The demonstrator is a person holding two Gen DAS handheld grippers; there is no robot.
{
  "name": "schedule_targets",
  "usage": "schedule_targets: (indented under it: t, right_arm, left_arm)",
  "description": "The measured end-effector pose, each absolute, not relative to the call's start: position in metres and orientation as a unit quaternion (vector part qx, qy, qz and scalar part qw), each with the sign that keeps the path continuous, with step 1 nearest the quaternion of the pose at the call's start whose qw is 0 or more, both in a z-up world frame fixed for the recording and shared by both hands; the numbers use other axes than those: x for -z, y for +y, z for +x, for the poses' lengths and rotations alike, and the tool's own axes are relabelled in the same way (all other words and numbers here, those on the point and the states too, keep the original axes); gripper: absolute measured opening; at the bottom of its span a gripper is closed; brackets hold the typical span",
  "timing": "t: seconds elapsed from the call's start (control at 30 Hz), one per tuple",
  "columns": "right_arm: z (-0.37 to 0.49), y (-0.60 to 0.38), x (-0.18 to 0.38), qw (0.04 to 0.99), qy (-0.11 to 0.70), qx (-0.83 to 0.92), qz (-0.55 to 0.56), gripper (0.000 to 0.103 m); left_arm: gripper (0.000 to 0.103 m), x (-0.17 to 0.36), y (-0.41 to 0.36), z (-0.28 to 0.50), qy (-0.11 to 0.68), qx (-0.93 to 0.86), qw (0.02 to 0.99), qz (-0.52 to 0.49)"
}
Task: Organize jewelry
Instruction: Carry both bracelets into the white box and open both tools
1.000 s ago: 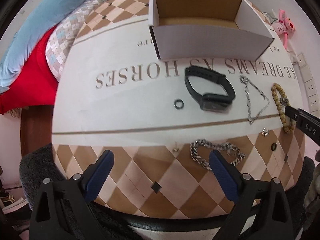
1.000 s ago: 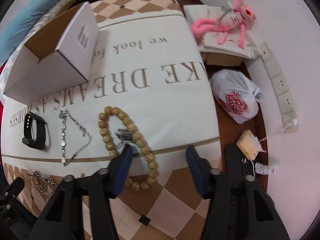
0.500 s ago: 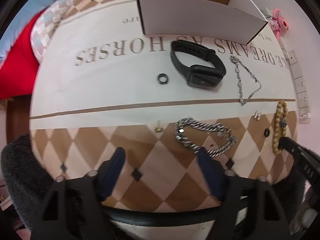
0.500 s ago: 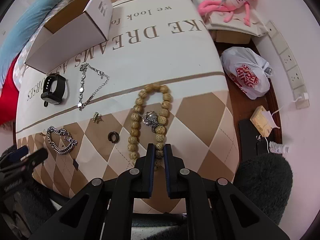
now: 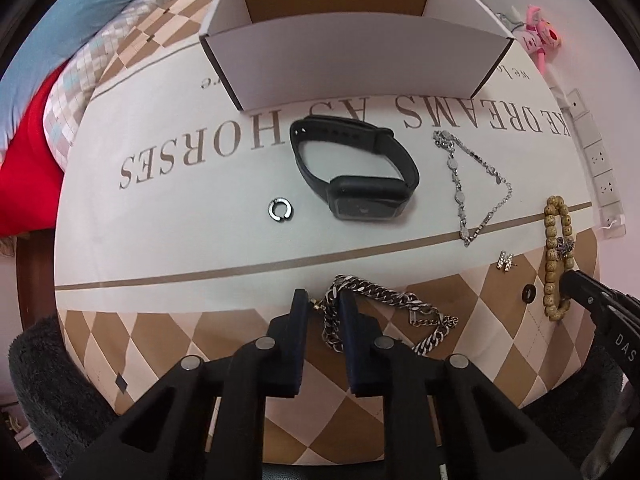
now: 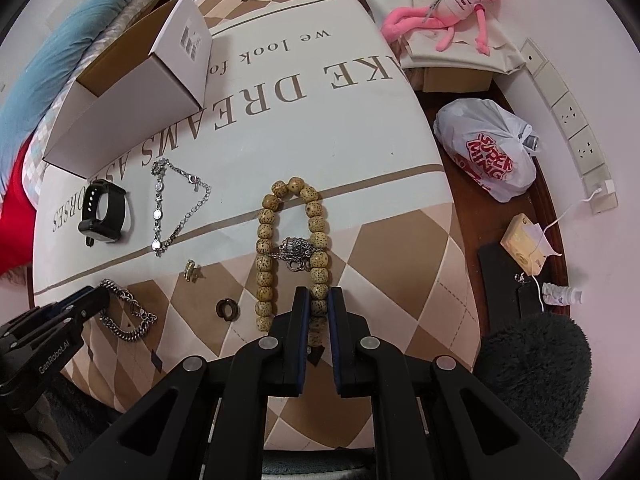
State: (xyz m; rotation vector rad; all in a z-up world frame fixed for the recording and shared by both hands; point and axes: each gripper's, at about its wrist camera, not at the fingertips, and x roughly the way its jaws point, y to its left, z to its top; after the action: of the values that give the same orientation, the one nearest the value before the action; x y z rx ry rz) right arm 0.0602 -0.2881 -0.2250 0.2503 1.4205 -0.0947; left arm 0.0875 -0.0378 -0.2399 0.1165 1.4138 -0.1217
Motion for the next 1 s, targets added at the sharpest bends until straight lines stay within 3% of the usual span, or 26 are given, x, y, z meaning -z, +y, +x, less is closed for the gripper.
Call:
schedule_targets:
  t: [0.47, 1.0]
  right_arm:
    - [0.066, -0.278, 0.171, 0.773, 0.61, -0.026, 0.174, 0.009]
    - [0.145, -0.251, 0.053, 0.819, 0.521, -0.135, 0.197, 0.009]
  left_arm:
    - [0.01, 0.157, -0.029, 0.076, 0.598, 0.116, 0.793, 0.02]
    - [0.01, 0.055, -0.034, 0.173, 0.523, 0.146, 0.839, -0.033]
